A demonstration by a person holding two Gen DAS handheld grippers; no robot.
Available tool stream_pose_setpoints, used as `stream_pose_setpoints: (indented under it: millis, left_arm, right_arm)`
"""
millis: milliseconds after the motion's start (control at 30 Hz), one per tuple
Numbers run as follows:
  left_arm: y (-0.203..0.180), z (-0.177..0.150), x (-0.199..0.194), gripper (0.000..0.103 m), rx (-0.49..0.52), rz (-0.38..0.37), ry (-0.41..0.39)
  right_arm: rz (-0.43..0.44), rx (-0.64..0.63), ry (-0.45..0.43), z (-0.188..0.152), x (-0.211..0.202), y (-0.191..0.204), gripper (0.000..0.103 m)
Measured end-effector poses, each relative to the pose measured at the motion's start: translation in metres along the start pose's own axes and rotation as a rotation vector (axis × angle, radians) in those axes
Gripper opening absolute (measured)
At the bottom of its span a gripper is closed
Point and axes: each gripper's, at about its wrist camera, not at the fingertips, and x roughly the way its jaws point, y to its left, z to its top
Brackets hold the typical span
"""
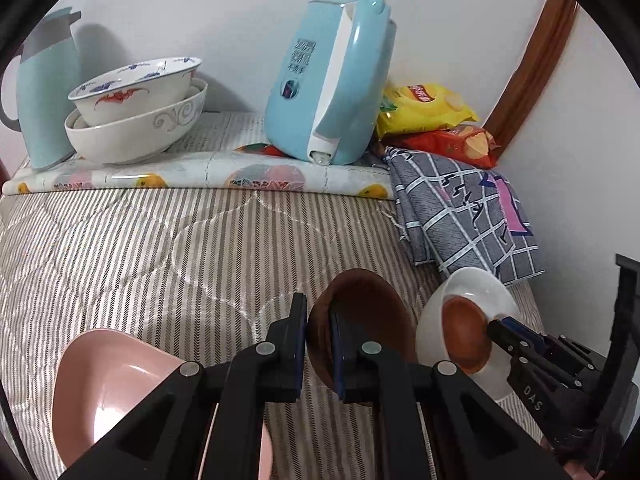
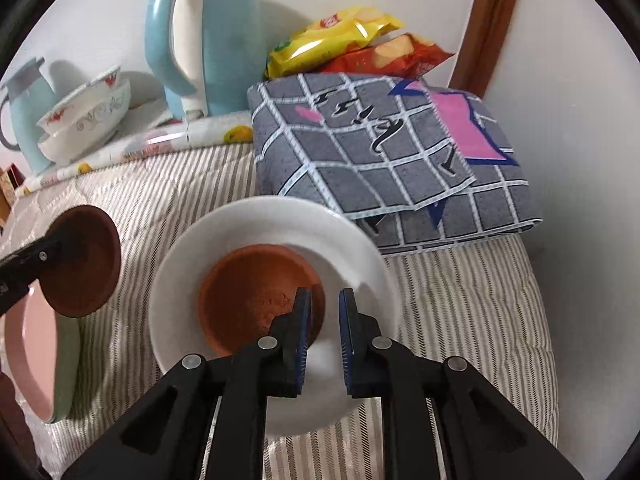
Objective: Organize plates and bowls
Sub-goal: 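Lower the terracotta bowl into the white bowl and open the right gripper, then carry the dark brown bowl with the left gripper into the white bowl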
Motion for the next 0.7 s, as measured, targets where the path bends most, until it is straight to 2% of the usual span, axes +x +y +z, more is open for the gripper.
stream_pose_setpoints:
  millis: [267,700]
  left_arm:
    - [-0.026,-0.001,-0.014,0.011,0.03,0.001,-0.018]
    - [-0.073,-0.007,-0.027,0.011,0.059,-0.009,-0.034]
  right_arm:
    - [0.037,0.055,-0.054,-0.007,-0.027,-0.027,0.015]
    - [0.033,0.103,-0.093,-0.024,-0.055,-0.076,0.015]
